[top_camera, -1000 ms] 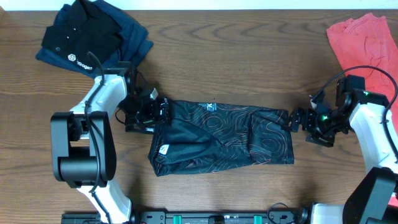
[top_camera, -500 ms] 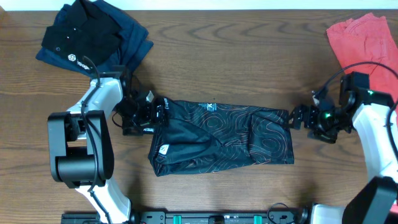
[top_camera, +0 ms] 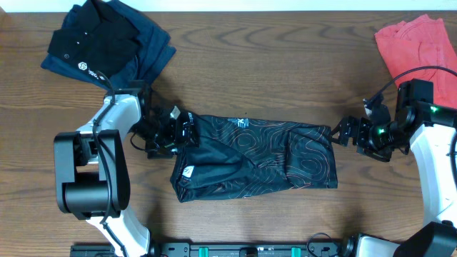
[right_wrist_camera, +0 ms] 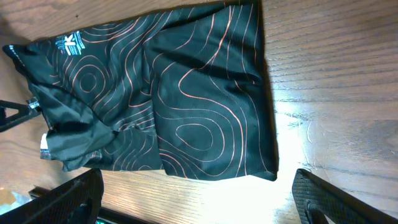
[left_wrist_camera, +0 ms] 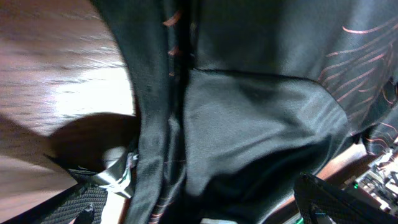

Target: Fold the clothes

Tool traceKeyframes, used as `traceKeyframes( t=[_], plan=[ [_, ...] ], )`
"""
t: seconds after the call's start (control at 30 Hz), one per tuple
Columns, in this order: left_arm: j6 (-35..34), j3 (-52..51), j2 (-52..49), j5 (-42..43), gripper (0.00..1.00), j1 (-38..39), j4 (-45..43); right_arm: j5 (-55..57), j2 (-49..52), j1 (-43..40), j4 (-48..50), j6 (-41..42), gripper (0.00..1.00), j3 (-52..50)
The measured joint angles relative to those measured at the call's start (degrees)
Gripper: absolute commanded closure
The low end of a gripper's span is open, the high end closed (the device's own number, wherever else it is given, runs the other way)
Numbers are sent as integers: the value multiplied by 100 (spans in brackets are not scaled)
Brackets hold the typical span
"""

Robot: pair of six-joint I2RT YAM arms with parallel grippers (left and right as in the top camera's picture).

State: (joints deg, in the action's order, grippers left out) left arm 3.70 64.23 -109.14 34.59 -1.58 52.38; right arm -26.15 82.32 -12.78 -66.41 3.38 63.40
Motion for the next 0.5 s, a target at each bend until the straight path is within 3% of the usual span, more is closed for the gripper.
traceKeyframes(
  t=[0.27,0.33,0.43,0.5],
  plan=[
    [0,-201,105,199,1,247,-138,-20,0,0,-52,0,5,0],
    [-4,-201,105,232,13,297,-142,-24,0,0,-52,0,5,0],
    [-4,-273,85,221,38,407,-260,-28,0,0,-61,0,5,0],
    [24,-321,46,236,49,492,-337,-42,0,0,-66,0,5,4]
  ],
)
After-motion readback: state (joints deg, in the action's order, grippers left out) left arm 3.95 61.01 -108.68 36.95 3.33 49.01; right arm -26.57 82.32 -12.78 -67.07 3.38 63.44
